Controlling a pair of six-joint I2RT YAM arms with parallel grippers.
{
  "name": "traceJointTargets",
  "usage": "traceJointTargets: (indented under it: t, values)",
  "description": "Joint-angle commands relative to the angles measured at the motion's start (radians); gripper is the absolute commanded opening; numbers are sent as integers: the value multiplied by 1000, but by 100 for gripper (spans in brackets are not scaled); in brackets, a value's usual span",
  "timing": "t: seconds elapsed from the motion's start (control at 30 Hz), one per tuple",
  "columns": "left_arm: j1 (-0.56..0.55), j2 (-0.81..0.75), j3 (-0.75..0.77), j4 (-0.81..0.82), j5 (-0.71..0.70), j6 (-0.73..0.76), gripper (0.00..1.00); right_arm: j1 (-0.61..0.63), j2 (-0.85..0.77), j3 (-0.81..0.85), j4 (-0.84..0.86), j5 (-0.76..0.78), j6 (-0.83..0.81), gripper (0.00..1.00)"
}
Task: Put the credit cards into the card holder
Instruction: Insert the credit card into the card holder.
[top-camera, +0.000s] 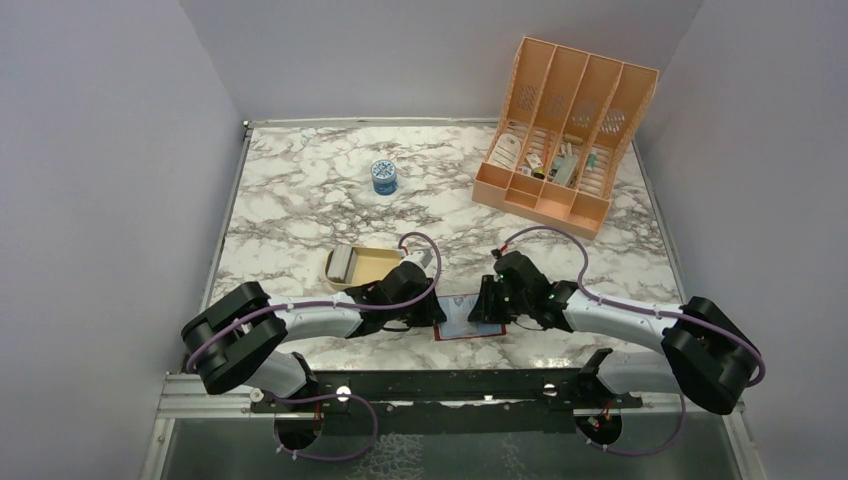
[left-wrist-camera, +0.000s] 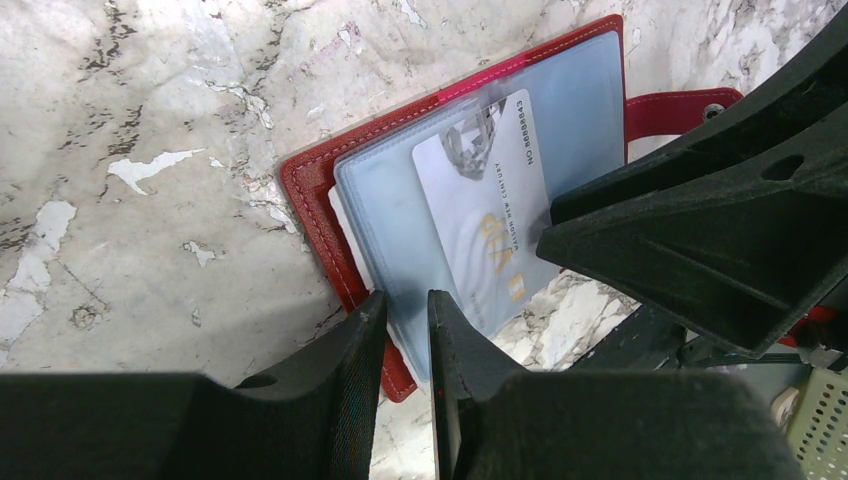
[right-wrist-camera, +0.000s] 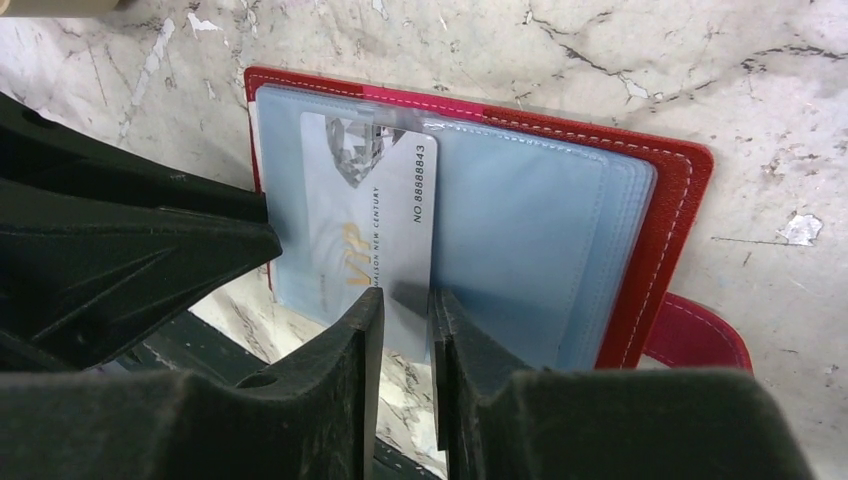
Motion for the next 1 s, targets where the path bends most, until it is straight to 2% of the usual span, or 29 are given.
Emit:
traceJointTargets:
  t: [0.0,0.97]
  values:
    - [-6,7,-1,20,17,3,25,6,-3,16,32,-6,-20,22]
    - [-7,21,19,33,29,8,25,7,68,21,149,-80,-77,22]
